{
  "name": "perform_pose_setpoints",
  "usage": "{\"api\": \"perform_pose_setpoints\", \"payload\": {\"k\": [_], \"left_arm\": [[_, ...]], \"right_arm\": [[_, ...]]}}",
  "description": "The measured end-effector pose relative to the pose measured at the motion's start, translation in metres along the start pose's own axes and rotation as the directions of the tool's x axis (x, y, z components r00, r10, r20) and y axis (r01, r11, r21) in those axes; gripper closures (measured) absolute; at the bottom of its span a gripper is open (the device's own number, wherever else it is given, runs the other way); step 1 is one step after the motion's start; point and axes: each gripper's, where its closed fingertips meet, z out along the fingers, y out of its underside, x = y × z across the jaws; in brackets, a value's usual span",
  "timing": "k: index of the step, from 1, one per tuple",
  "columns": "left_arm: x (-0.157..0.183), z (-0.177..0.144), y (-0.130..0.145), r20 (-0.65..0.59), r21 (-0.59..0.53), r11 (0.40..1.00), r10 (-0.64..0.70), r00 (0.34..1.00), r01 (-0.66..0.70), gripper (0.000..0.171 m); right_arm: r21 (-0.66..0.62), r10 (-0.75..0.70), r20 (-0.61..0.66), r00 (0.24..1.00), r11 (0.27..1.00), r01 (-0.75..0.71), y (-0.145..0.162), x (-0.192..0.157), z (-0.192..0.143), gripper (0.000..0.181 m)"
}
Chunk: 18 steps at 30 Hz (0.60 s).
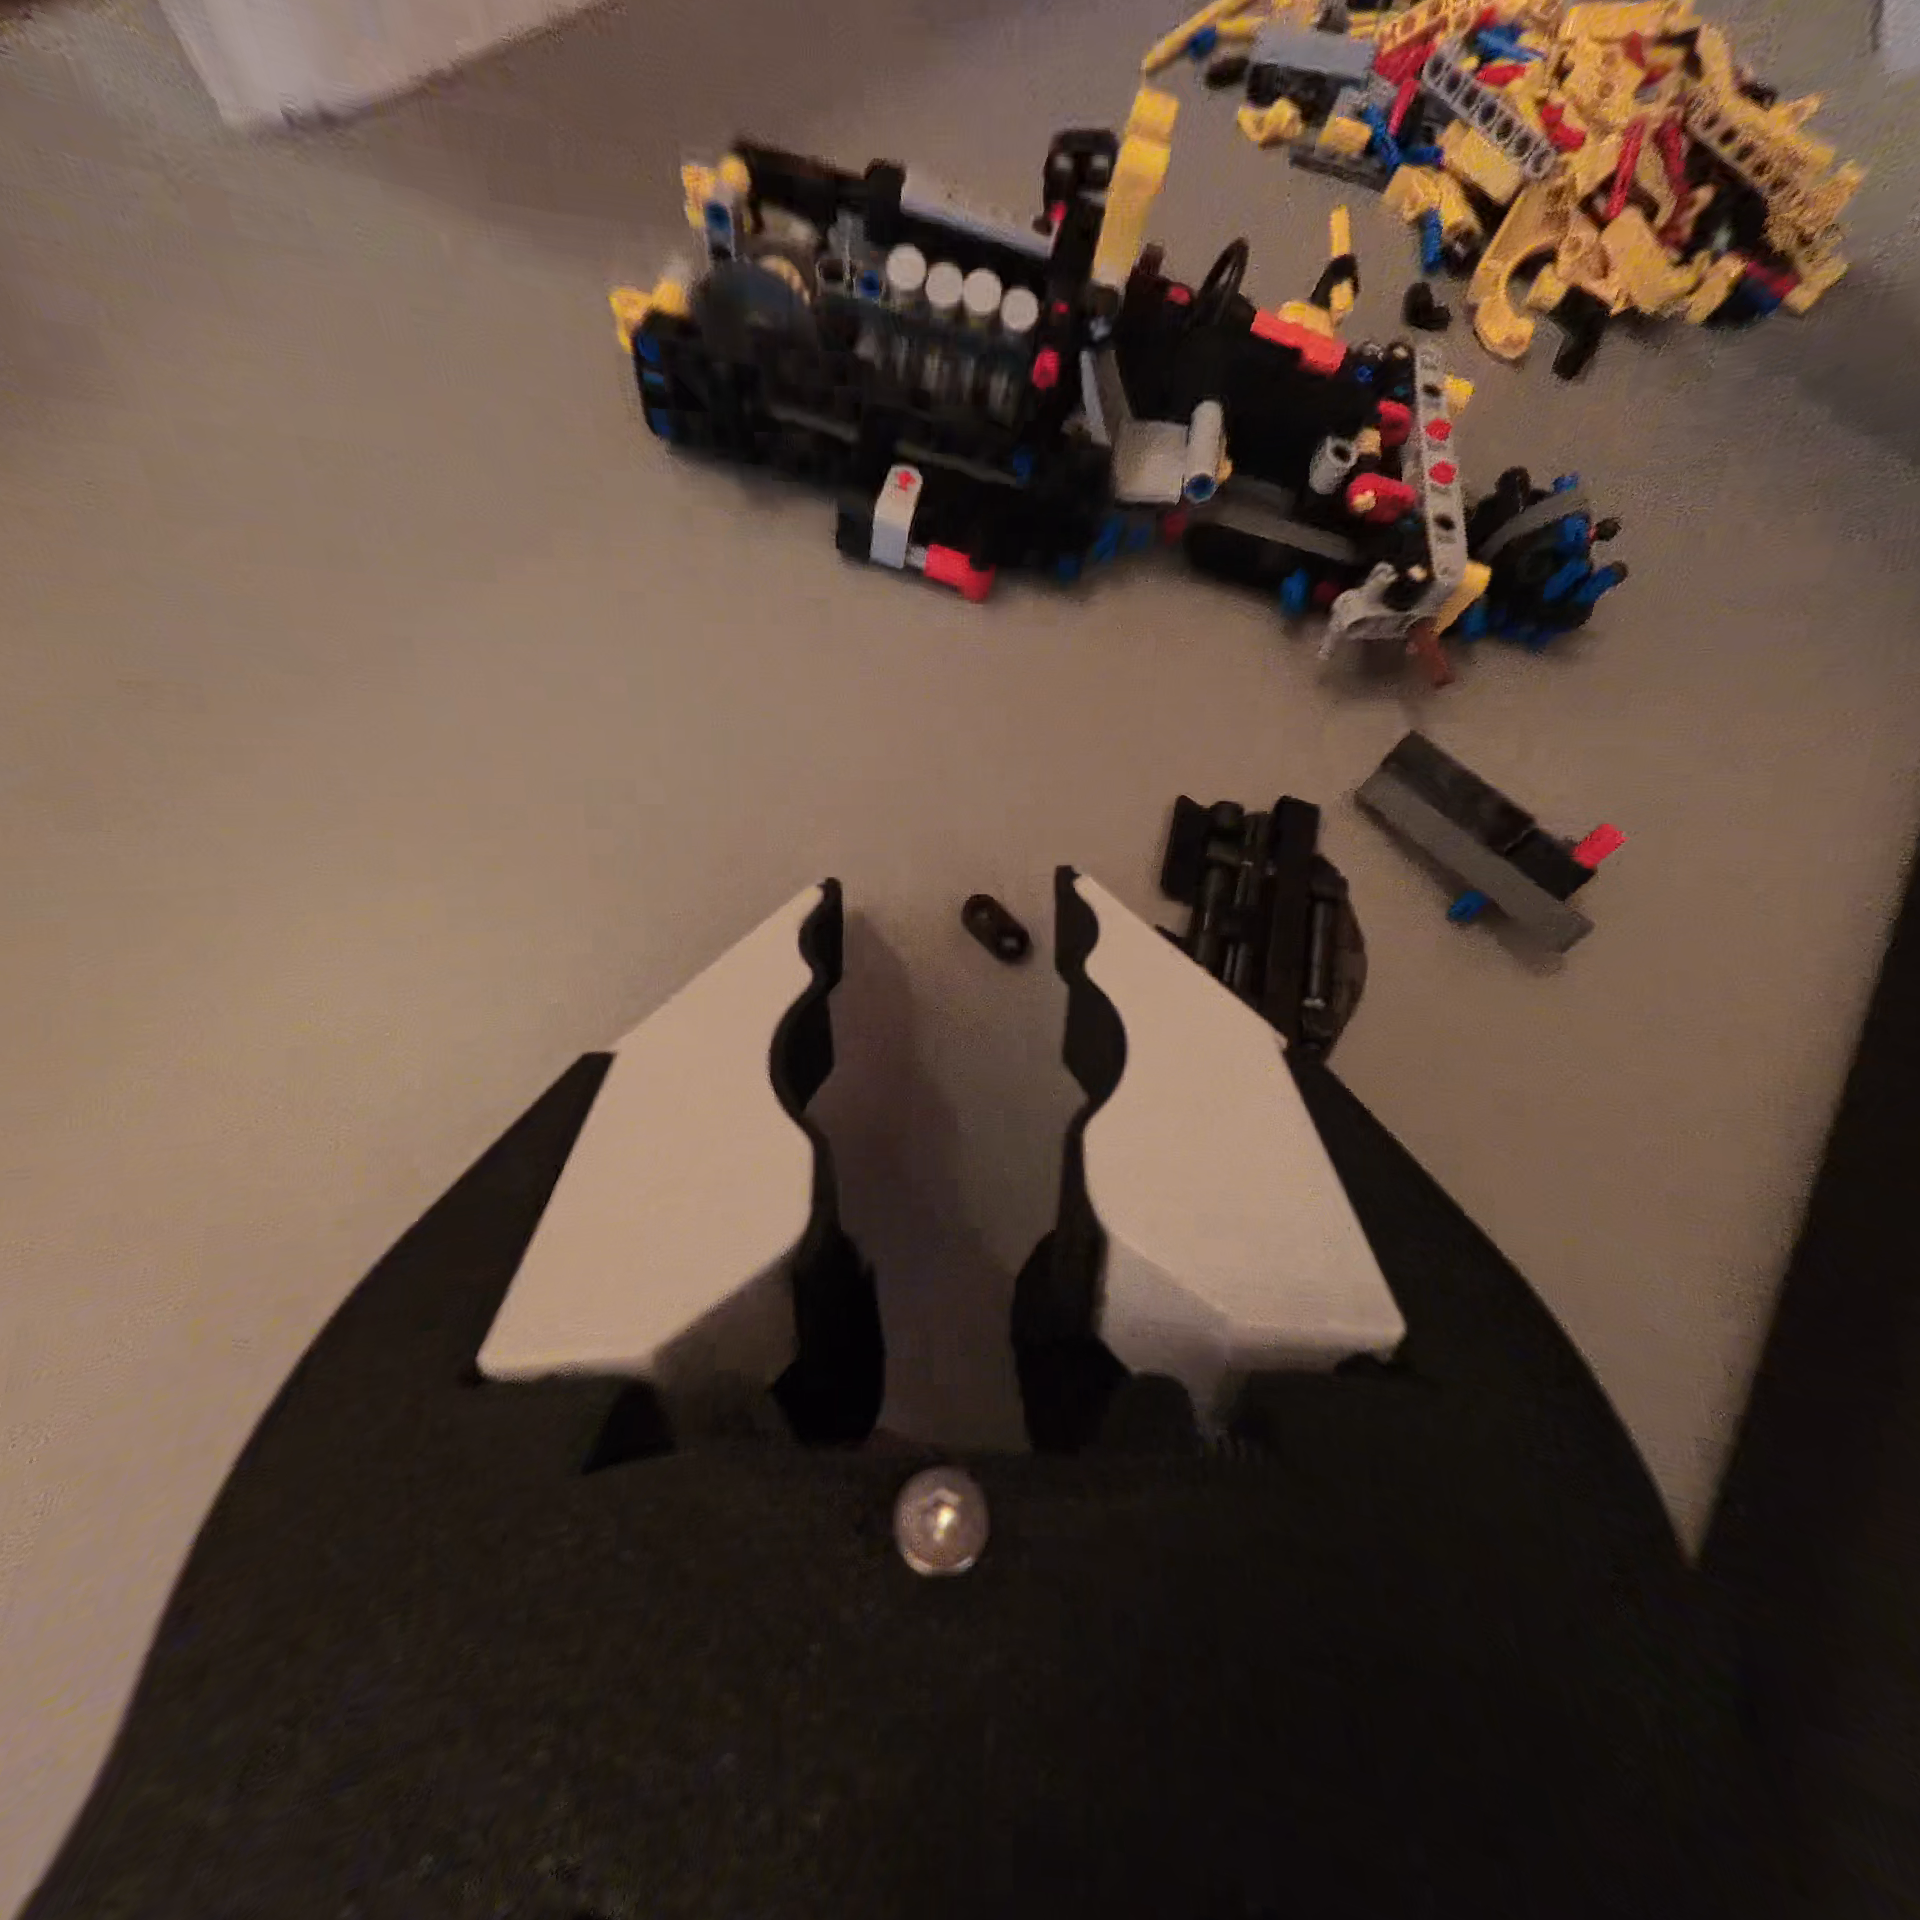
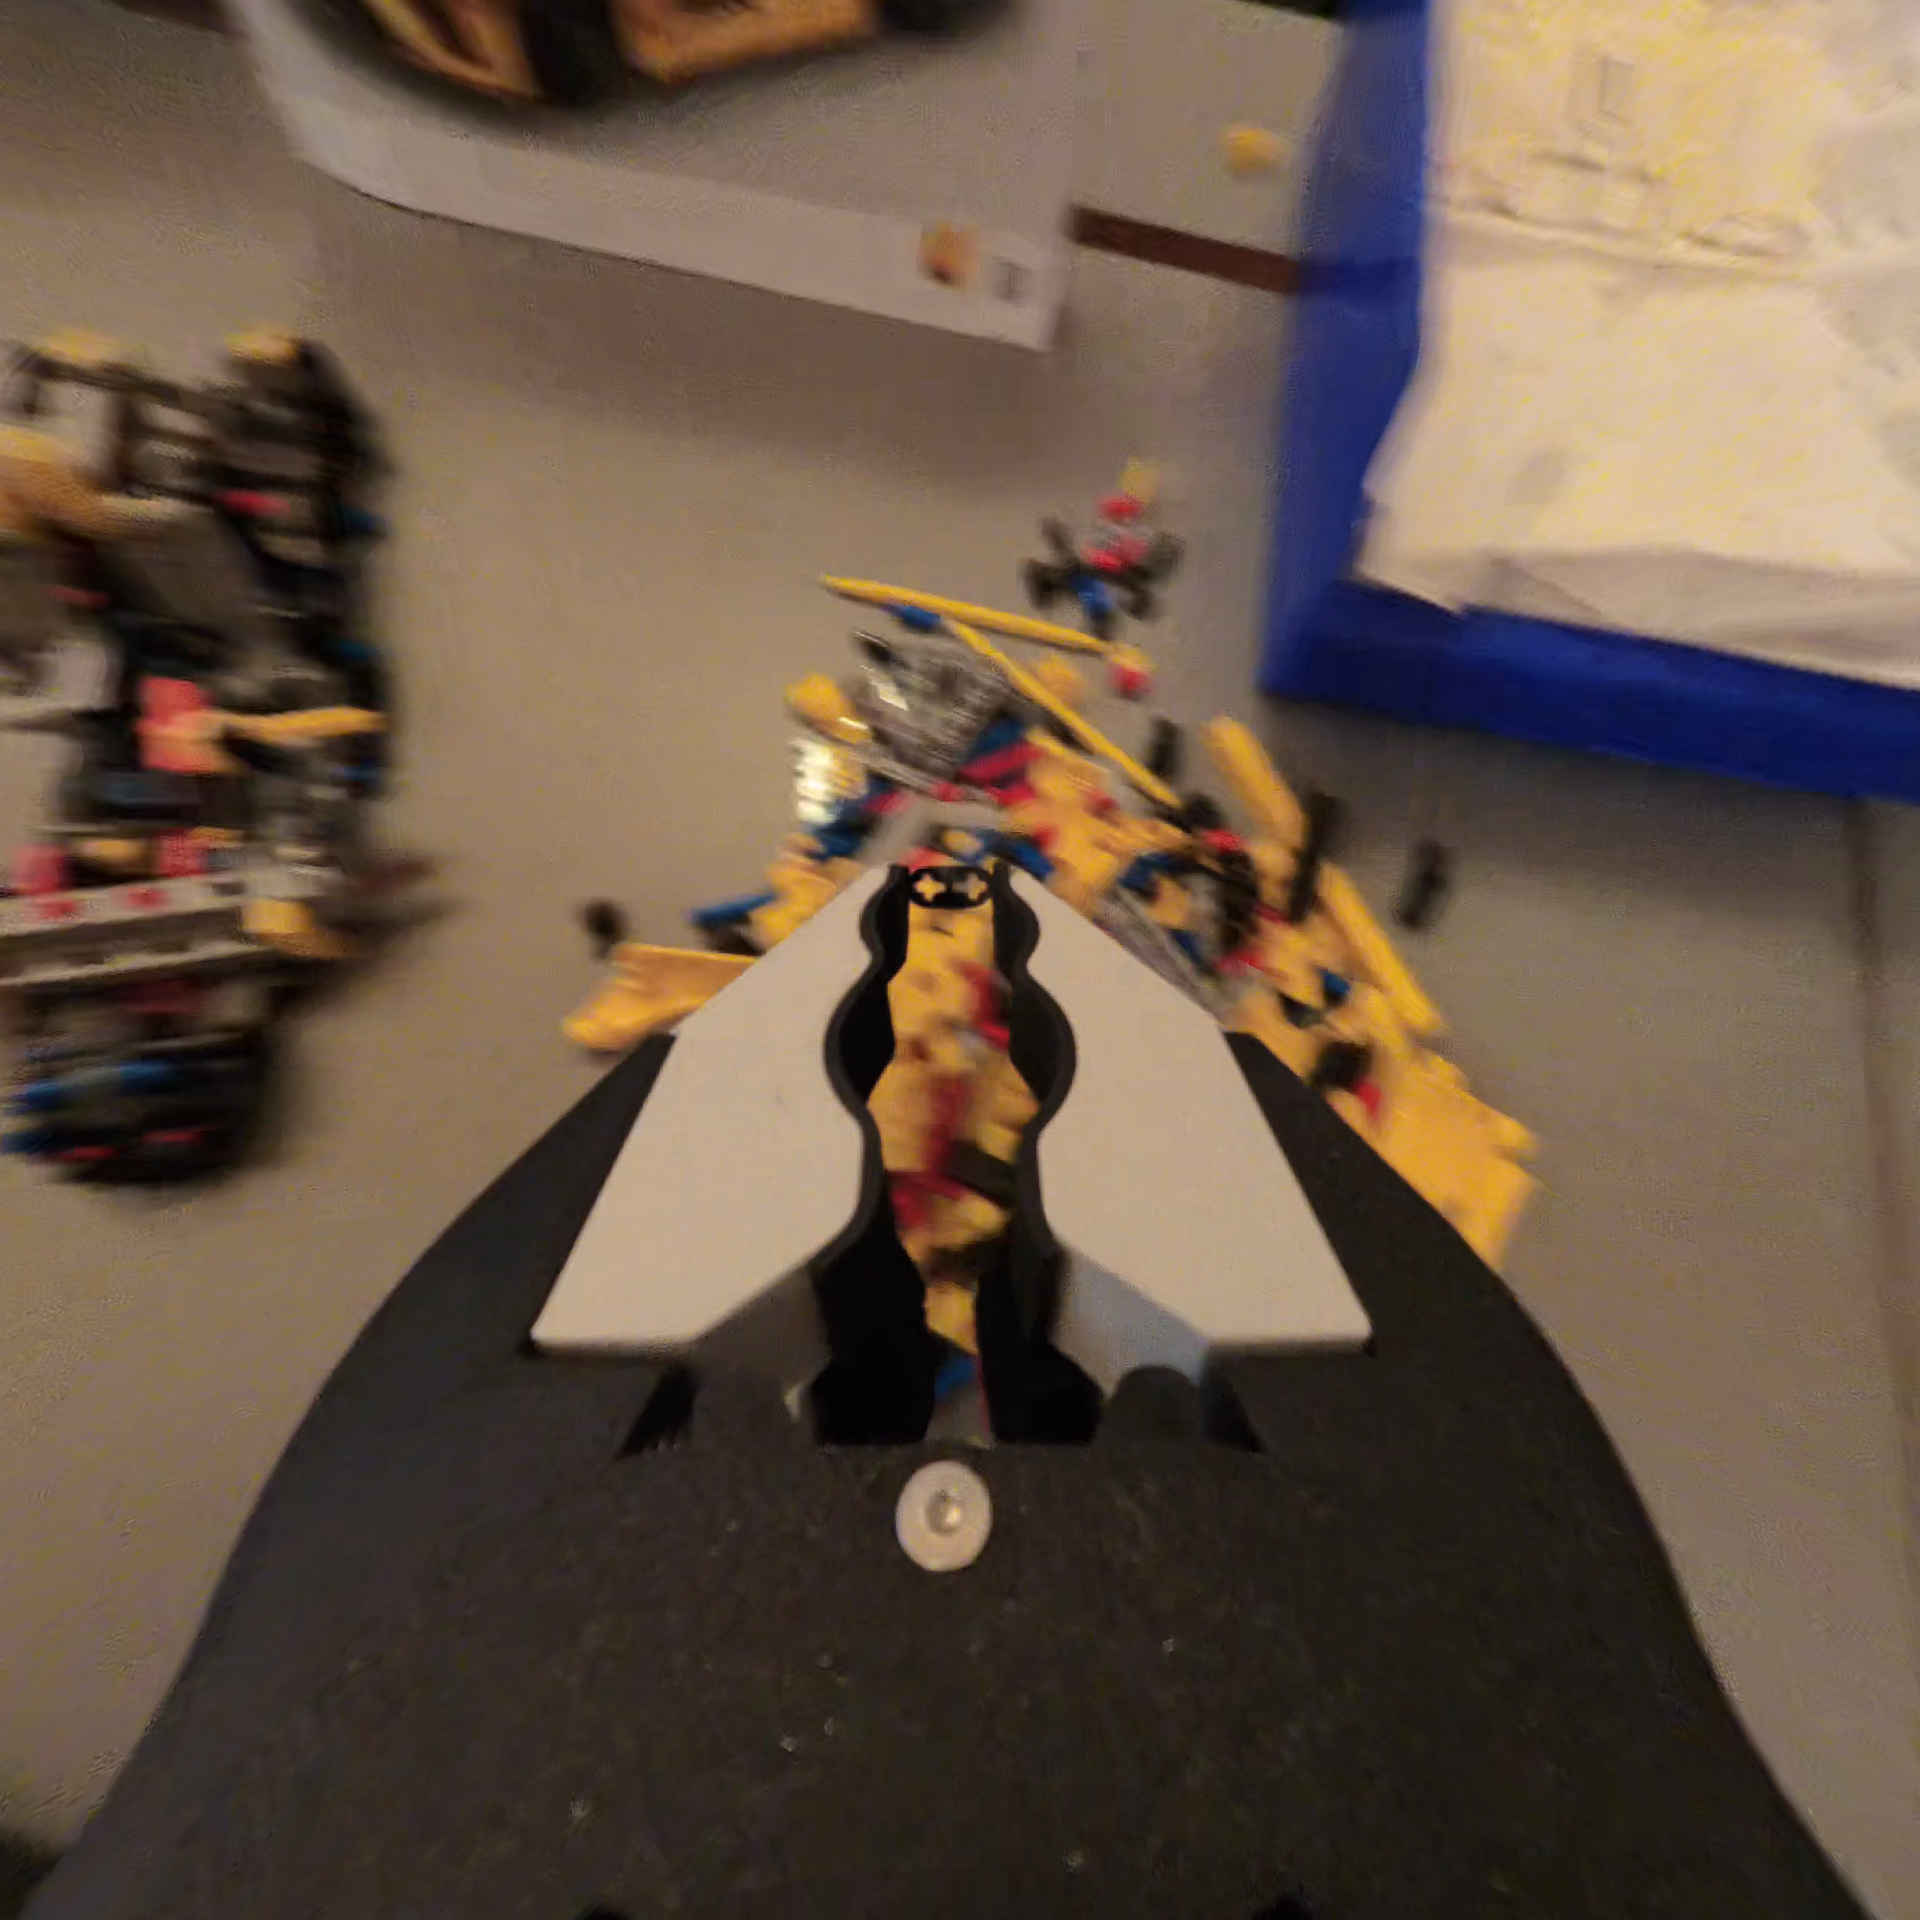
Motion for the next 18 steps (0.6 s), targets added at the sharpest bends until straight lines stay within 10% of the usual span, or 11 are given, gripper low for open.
{"api": "perform_pose_setpoints", "payload": {"k": [8,18], "left_arm": [[0.001,-0.002,0.004,0.133,-0.030,1.000,0.015,0.991,-0.011,0.140],[0.010,0.007,0.011,0.177,-0.063,0.996,0.074,0.981,-0.064,0.146]], "right_arm": [[-0.003,0.004,-0.072,0.997,1.000,-0.004,0.019,0.029,0.012,0.163],[0.260,0.045,-0.005,0.999,0.965,-0.043,-0.036,0.002,-0.016,0.155]]}}
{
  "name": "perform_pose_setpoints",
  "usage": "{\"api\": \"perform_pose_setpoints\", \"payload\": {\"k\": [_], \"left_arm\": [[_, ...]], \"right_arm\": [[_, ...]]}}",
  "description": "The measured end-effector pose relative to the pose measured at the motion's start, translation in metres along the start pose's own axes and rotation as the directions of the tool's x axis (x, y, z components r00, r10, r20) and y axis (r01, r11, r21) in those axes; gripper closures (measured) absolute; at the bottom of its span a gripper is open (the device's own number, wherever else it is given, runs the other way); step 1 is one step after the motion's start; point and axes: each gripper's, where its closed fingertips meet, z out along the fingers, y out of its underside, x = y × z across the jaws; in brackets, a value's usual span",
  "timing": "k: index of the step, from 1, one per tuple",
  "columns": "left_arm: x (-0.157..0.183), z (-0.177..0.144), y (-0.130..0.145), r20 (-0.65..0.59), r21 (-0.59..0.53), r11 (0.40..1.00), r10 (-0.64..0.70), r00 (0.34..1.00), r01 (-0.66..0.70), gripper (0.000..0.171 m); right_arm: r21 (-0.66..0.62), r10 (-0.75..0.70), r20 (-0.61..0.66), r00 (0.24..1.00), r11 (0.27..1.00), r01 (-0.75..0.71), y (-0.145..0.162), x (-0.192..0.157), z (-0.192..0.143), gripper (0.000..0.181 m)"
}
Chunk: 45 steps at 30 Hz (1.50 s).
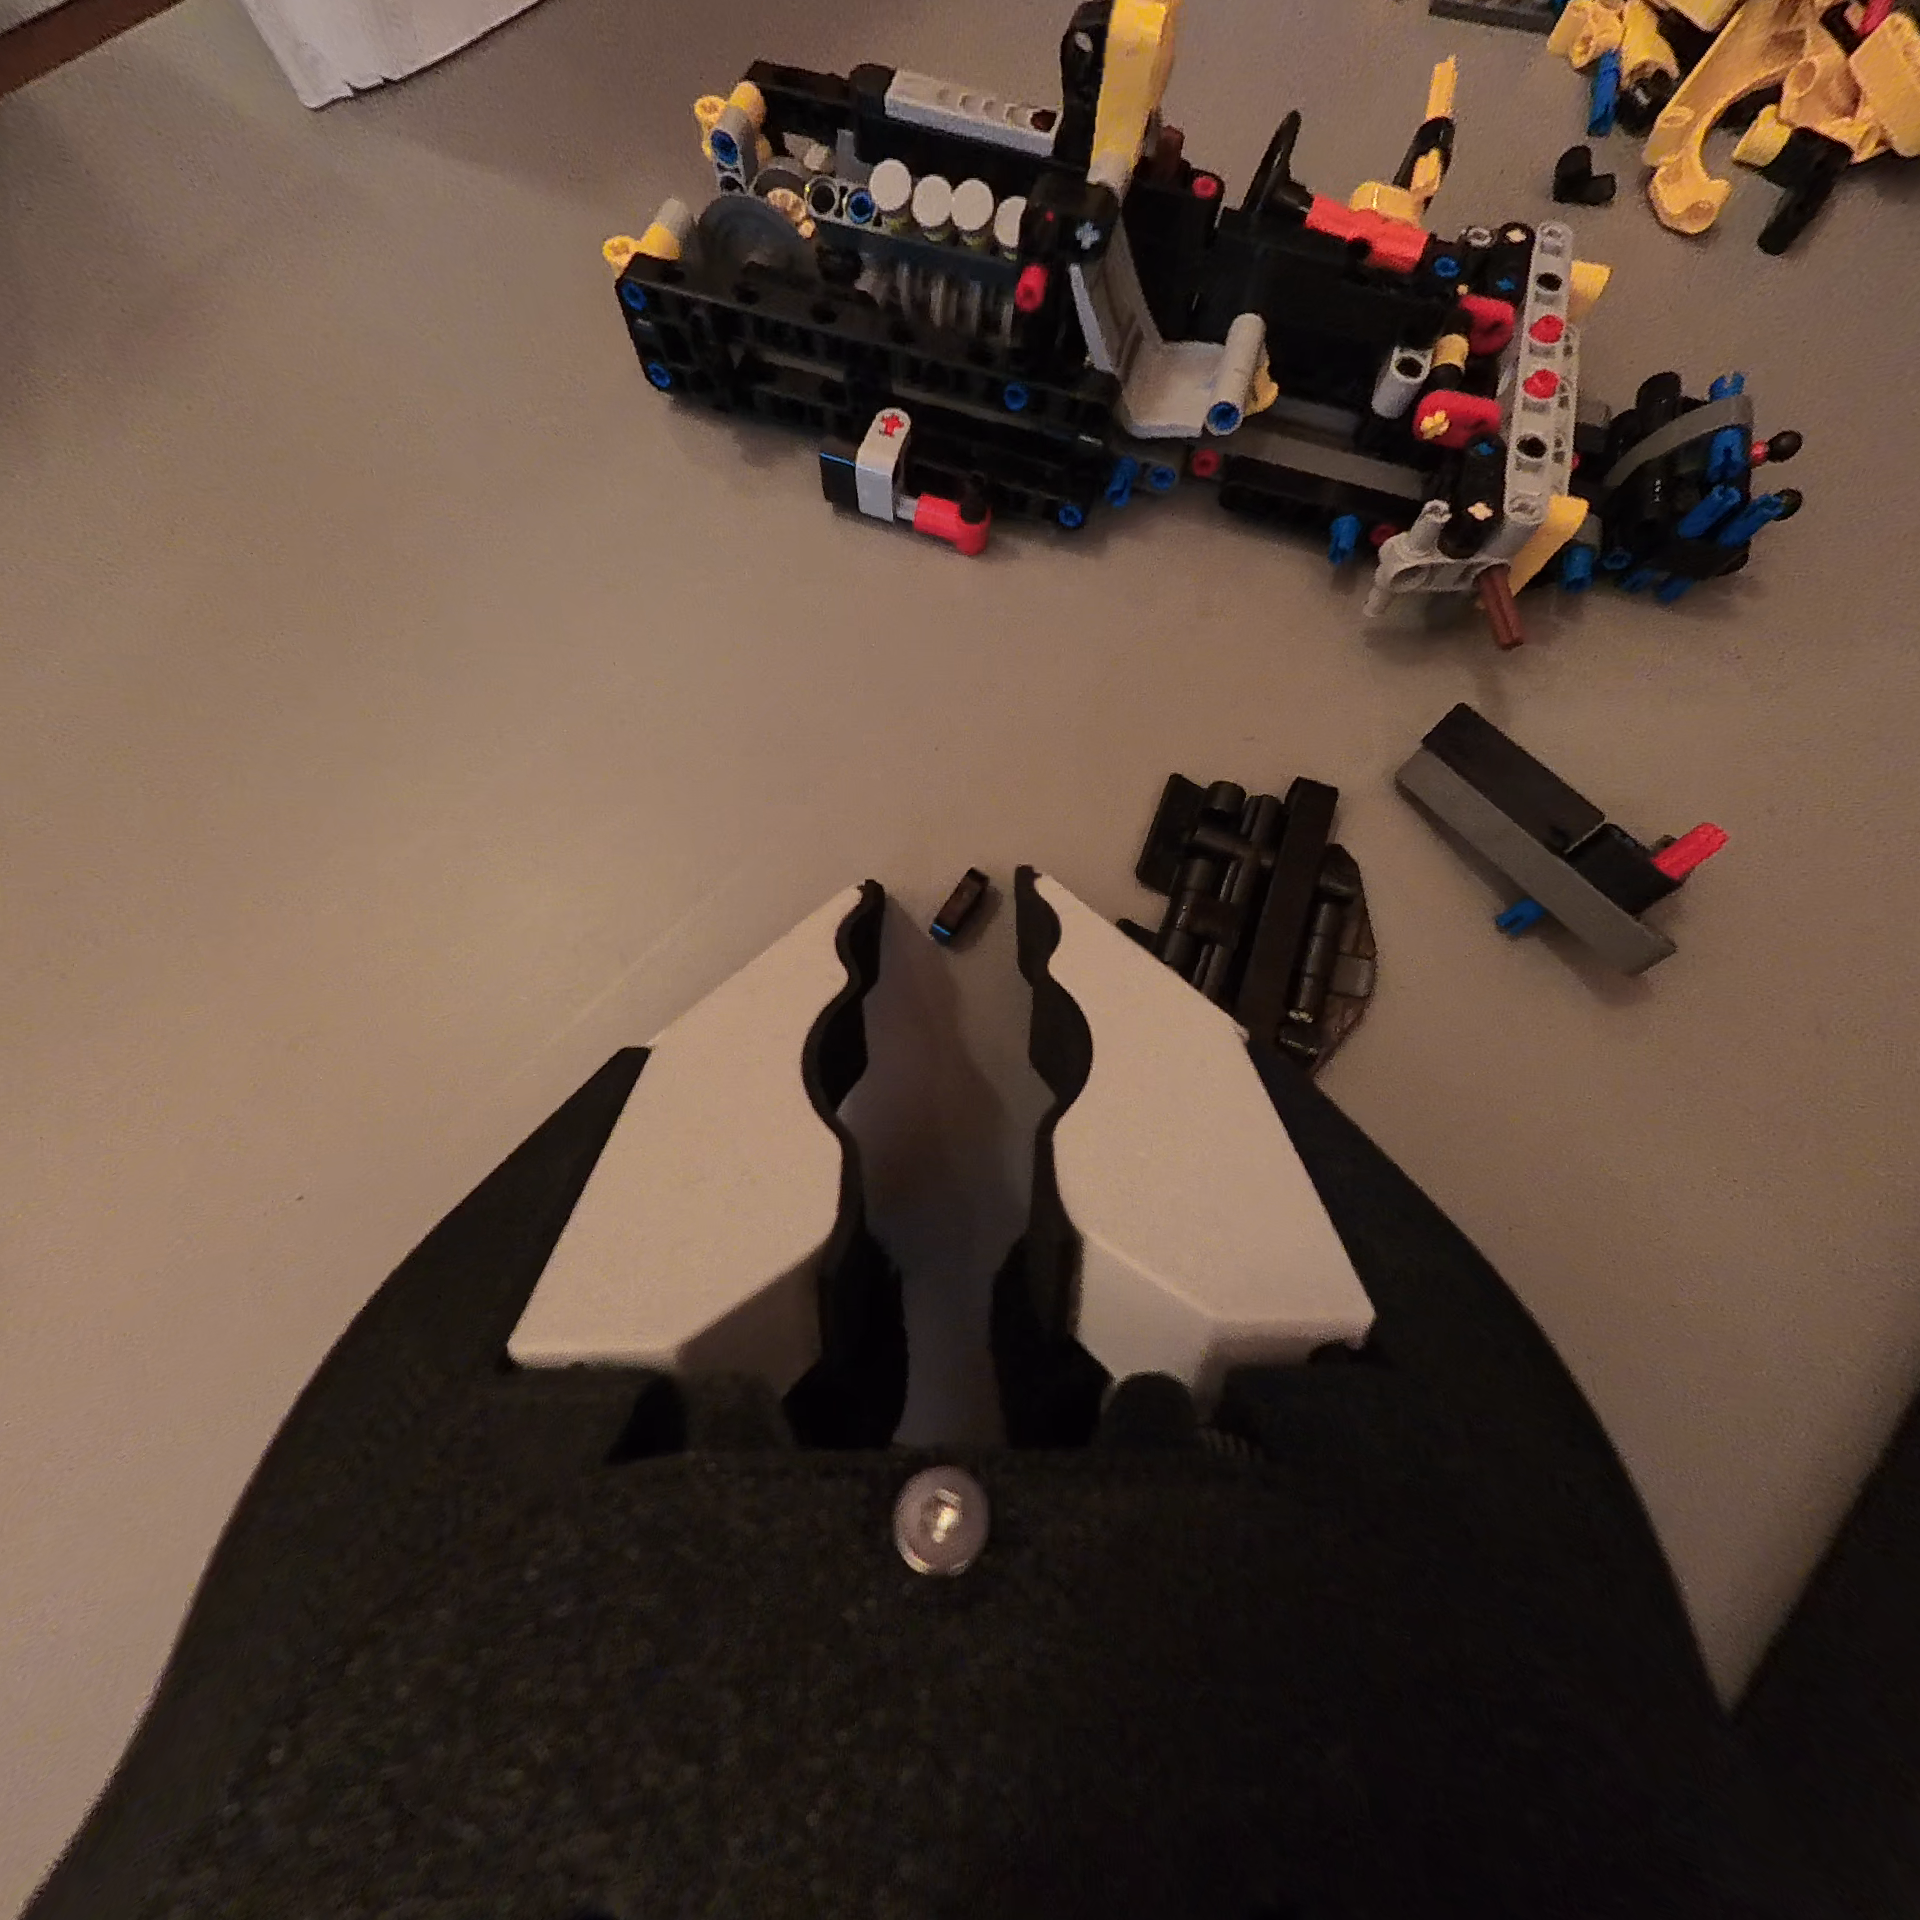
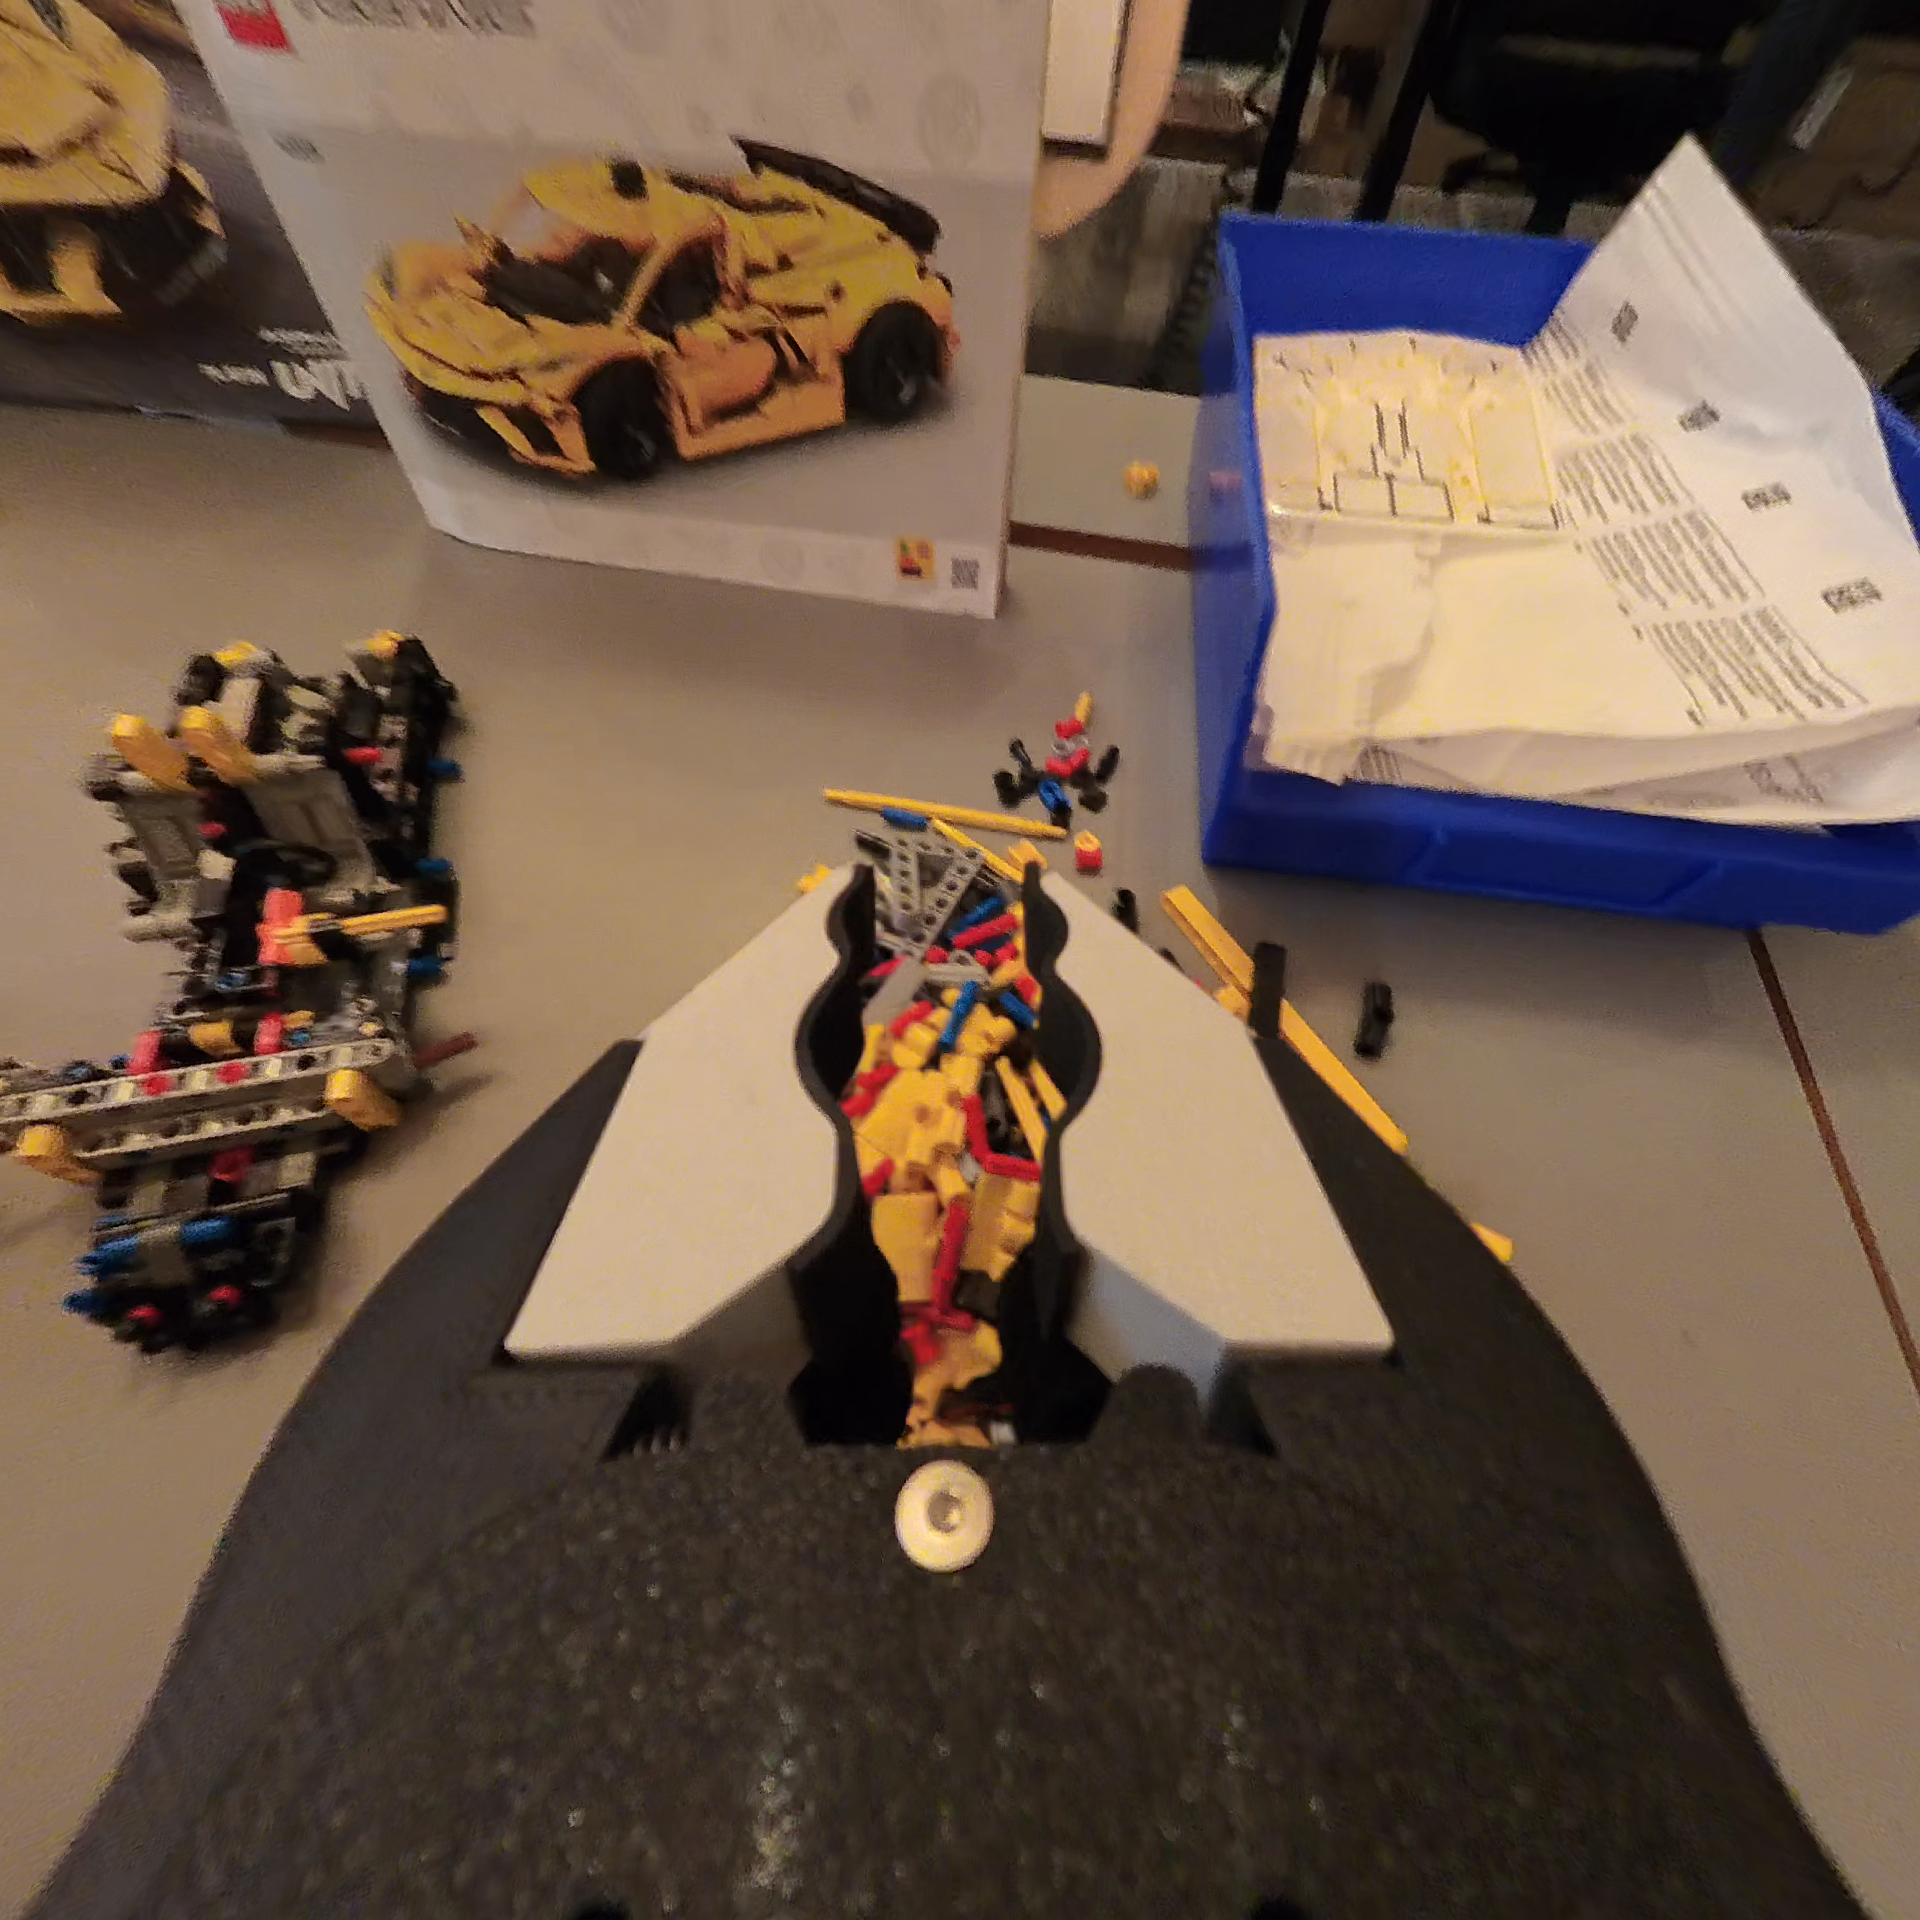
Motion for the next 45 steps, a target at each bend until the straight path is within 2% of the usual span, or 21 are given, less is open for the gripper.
{"api": "perform_pose_setpoints", "payload": {"k": [4,5,7,9,11,13,14,16,19,22,26,30,33,34,35,36,37,40,42,43,45], "left_arm": [[0.006,0.001,0.000,-0.021,0.001,1.000,0.031,0.999,-0.031,0.160],[0.006,0.001,0.001,-0.021,0.002,0.999,0.041,0.999,-0.041,0.167],[0.007,0.000,0.000,-0.019,-0.001,0.998,0.061,0.998,-0.061,0.167],[0.008,-0.002,-0.003,-0.022,0.012,0.995,0.104,0.994,-0.104,0.168],[0.018,-0.013,-0.023,-0.073,0.130,0.985,0.124,0.990,-0.114,0.168],[0.035,-0.032,-0.048,-0.262,0.258,0.963,-0.009,0.965,0.079,0.168],[0.044,-0.043,-0.059,-0.412,0.278,0.932,-0.104,0.905,0.234,0.168],[0.052,-0.061,-0.076,-0.642,0.243,0.842,-0.233,0.730,0.482,0.168],[0.059,-0.069,-0.082,-0.782,0.127,0.768,-0.312,0.539,0.628,0.168],[0.066,-0.069,-0.083,-0.816,0.084,0.751,-0.326,0.478,0.655,0.168],[0.069,-0.071,-0.084,-0.835,0.061,0.737,-0.332,0.438,0.674,0.168],[0.072,-0.069,-0.083,-0.833,0.052,0.745,-0.335,0.441,0.665,0.168],[0.073,-0.067,-0.083,-0.813,0.076,0.759,-0.329,0.480,0.647,0.168],[0.073,-0.065,-0.082,-0.805,0.083,0.770,-0.323,0.498,0.633,0.165],[0.072,-0.065,-0.081,-0.797,0.089,0.778,-0.318,0.513,0.621,0.149],[0.071,-0.064,-0.081,-0.788,0.102,0.790,-0.307,0.535,0.604,0.134],[0.071,-0.064,-0.079,-0.772,0.127,0.809,-0.282,0.570,0.573,0.133],[0.083,-0.045,-0.055,-0.621,0.166,0.937,-0.143,0.771,0.308,0.134],[0.092,-0.026,-0.030,-0.479,0.128,0.989,0.001,0.878,0.068,0.134],[0.097,-0.021,-0.023,-0.435,0.110,0.994,0.059,0.899,-0.012,0.134],[0.106,-0.020,-0.019,-0.409,0.118,0.989,0.129,0.903,-0.088,0.134]], "right_arm": [[0.036,-0.010,0.095,0.995,0.999,0.006,-0.012,-0.038,0.002,0.155],[0.052,-0.004,0.141,0.990,0.999,-0.003,-0.016,-0.054,0.002,0.155],[0.110,-0.005,0.283,0.959,0.994,-0.028,-0.026,-0.099,0.001,0.156],[0.167,-0.049,0.455,0.889,0.985,-0.031,-0.031,-0.154,-0.002,0.156],[0.214,-0.122,0.629,0.768,0.977,-0.020,-0.022,-0.209,-0.009,0.153],[0.277,-0.239,0.746,0.622,0.960,0.038,-0.011,-0.259,-0.023,0.127],[0.294,-0.317,0.727,0.609,0.945,0.141,-0.002,-0.270,-0.024,0.124],[0.387,-0.468,0.630,0.620,0.881,0.272,0.002,-0.284,-0.023,0.124],[0.484,-0.555,0.511,0.656,0.817,0.314,-0.005,-0.297,-0.029,0.124],[0.537,-0.601,0.410,0.686,0.767,0.352,-0.013,-0.300,-0.032,0.139],[0.517,-0.613,0.413,0.674,0.767,0.380,-0.007,-0.302,-0.029,0.146],[0.494,-0.604,0.399,0.690,0.776,0.393,-0.006,-0.298,-0.026,0.166],[0.485,-0.611,0.398,0.684,0.773,0.409,-0.004,-0.296,-0.025,0.167],[0.474,-0.619,0.387,0.683,0.769,0.429,-0.003,-0.292,-0.023,0.167],[0.472,-0.621,0.353,0.700,0.764,0.439,-0.008,-0.282,-0.021,0.167],[0.478,-0.613,0.320,0.722,0.763,0.436,-0.015,-0.266,-0.020,0.167],[0.451,-0.586,0.284,0.759,0.780,0.433,-0.022,-0.241,-0.015,0.167],[0.246,-0.358,0.083,0.930,0.912,0.329,-0.029,-0.120,0.008,0.167],[0.035,-0.228,-0.094,0.969,0.972,0.232,-0.001,-0.042,0.017,0.167],[-0.051,-0.206,-0.133,0.970,0.978,0.201,0.016,-0.020,0.020,0.167],[-0.150,-0.183,-0.145,0.972,0.975,0.162,0.039,-0.003,0.023,0.167]]}}
